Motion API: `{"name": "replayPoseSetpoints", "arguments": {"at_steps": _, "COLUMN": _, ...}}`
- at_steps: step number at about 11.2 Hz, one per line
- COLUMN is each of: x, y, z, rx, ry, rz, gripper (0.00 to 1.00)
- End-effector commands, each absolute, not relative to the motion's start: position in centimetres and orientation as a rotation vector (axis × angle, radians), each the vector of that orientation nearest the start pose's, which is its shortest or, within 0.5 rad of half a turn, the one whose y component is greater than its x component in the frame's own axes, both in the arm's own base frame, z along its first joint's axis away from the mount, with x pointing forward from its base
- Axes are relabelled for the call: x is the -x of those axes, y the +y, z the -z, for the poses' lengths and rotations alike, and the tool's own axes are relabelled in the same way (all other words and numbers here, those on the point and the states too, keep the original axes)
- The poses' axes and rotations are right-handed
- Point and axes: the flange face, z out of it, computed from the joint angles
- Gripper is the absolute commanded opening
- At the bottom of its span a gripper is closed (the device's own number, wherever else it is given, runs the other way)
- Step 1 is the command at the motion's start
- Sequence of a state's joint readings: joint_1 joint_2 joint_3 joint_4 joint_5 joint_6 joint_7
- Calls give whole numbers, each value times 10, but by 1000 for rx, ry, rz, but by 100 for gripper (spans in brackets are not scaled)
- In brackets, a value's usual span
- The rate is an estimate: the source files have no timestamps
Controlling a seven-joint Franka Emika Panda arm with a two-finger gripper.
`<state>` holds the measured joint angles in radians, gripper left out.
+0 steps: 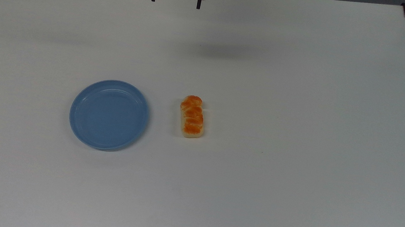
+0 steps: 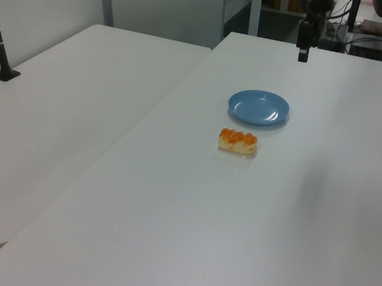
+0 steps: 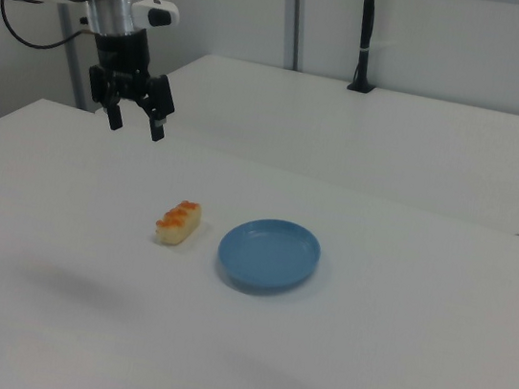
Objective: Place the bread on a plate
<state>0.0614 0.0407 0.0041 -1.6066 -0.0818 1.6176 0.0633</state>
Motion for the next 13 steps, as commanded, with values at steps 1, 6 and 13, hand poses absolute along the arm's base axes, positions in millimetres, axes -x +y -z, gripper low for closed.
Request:
{"name": "replayPoseSetpoints", "arguments": {"at_steps": 1, "x": -563, "y": 29, "z": -590, "rx": 3205, "ry": 9, "rz": -45, "gripper": 100}}
{"name": "replayPoseSetpoints", "arguments": {"at_steps": 6, "x": -565, "y": 29, "z": -587, "rx": 3205, "ry": 3, "rz": -45, "gripper": 100}}
{"name": "replayPoseSetpoints", "arguments": {"at_steps": 13, "x": -600, "y": 43, "z": -545, "rx": 3200, "ry": -52, "rz": 29, "gripper": 100}}
